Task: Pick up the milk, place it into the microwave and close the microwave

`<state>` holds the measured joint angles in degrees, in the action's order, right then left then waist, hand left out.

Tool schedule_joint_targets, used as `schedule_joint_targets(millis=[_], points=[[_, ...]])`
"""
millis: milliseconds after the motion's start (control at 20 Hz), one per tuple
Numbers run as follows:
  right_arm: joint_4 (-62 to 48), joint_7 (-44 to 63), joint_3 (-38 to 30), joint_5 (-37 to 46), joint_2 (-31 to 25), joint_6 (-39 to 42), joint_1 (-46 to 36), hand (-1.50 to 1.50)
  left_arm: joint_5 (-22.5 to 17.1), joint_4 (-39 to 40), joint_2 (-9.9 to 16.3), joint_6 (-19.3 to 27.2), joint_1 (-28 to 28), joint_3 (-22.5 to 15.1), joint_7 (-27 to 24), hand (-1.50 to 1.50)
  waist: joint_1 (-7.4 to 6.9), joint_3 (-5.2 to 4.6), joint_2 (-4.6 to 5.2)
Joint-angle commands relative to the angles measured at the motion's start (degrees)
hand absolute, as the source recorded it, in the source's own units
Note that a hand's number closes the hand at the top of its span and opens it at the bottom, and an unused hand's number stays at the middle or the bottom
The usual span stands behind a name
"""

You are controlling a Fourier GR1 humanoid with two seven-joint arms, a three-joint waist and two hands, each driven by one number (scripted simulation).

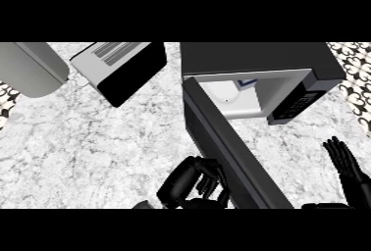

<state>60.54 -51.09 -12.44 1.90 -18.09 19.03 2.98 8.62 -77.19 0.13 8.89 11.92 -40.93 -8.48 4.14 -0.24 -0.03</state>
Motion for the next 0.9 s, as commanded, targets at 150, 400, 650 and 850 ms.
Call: schedule_joint_targets(millis=[150, 400, 650, 850], points=[[13.33, 1.04, 2.65, -7.1, -0.54, 9.06, 5.14, -1.5, -8.0, 11.45, -0.12, 13.25, 5.43, -7.43, -9.52, 1.5, 1.8, -0.14, 0.35], [18.31, 4.2, 2.88, -12.63, -4.51, 12.96, 6.8, -1.5, -16.25, 15.76, -0.12, 16.68, 9.97, -10.7, -10.14, 1.5, 3.37, -0.11, 0.9], [24.96, 7.64, 3.92, -15.77, -6.53, 13.3, 8.74, -1.5, -21.62, 18.36, -0.12, 18.96, 16.79, -12.93, -9.8, 1.5, 5.22, -0.11, 1.06], [29.55, 12.5, 5.8, -19.16, -6.98, 13.5, 8.32, -1.5, -26.92, 16.12, -0.11, 22.72, 18.14, -13.65, -11.61, 1.5, 6.69, -0.28, 1.24]])
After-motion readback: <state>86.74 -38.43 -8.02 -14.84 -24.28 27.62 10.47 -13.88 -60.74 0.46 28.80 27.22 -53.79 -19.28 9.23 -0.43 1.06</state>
